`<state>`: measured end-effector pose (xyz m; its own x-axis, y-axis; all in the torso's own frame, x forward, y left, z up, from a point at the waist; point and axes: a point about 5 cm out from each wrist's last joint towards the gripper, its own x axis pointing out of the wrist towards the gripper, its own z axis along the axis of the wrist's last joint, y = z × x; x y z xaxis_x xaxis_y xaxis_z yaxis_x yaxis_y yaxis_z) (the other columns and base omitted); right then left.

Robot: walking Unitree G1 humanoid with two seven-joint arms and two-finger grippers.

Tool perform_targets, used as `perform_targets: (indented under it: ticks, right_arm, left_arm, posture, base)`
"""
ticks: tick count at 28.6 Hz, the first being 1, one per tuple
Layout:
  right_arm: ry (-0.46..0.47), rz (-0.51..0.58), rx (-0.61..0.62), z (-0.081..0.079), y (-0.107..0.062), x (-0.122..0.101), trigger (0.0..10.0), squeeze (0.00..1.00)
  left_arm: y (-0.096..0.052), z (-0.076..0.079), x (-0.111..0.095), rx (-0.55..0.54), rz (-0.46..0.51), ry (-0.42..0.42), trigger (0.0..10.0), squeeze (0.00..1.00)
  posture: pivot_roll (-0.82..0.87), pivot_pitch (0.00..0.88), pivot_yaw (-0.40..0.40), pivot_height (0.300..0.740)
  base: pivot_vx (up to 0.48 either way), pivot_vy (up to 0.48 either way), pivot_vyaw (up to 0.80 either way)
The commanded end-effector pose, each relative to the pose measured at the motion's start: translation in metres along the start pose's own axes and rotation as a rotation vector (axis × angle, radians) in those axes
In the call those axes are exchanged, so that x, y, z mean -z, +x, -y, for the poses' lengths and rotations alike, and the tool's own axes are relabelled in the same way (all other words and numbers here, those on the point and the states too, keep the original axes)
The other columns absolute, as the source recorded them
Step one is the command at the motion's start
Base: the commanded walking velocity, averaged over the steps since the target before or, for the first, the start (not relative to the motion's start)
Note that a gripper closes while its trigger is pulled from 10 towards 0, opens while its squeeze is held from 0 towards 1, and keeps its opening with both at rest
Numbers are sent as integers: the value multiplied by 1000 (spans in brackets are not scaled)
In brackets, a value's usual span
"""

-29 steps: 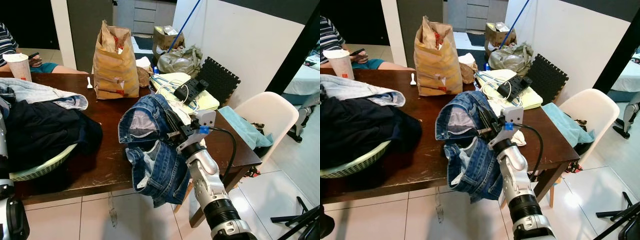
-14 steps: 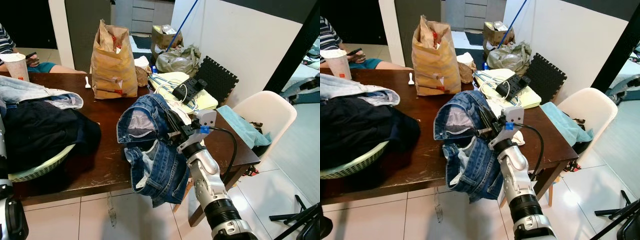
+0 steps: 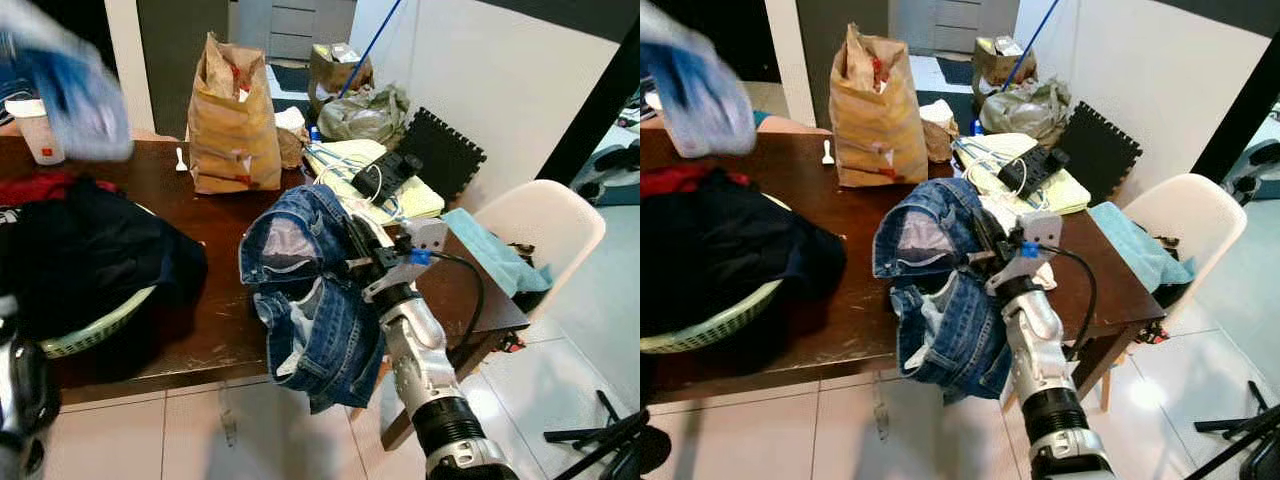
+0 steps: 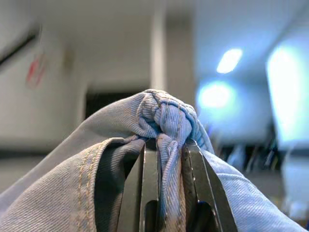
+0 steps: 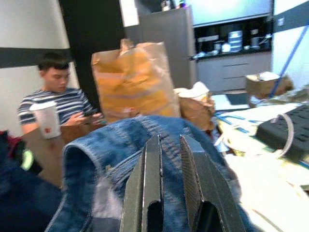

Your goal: Hang hanger

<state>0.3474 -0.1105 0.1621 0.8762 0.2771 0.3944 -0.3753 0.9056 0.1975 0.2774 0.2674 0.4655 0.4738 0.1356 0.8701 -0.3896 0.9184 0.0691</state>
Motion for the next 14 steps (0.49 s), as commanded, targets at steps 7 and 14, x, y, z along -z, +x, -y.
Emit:
perform_targets:
  ticks: [7, 14]
  right_arm:
    - [-70, -12, 121, 19, -2, -5, 10000, 0]
    - [-164, 27, 286, 43, -10, -14, 10000, 0]
  left_arm:
    - [-8, 68, -21, 293, 136, -259, 0, 0]
    - [-35, 127, -11, 536, 84, -440, 0, 0]
  posture:
    - [67, 0, -60, 740]
    - [39, 0, -31, 740]
  base:
    - [0, 0, -114]
    - [0, 0, -800]
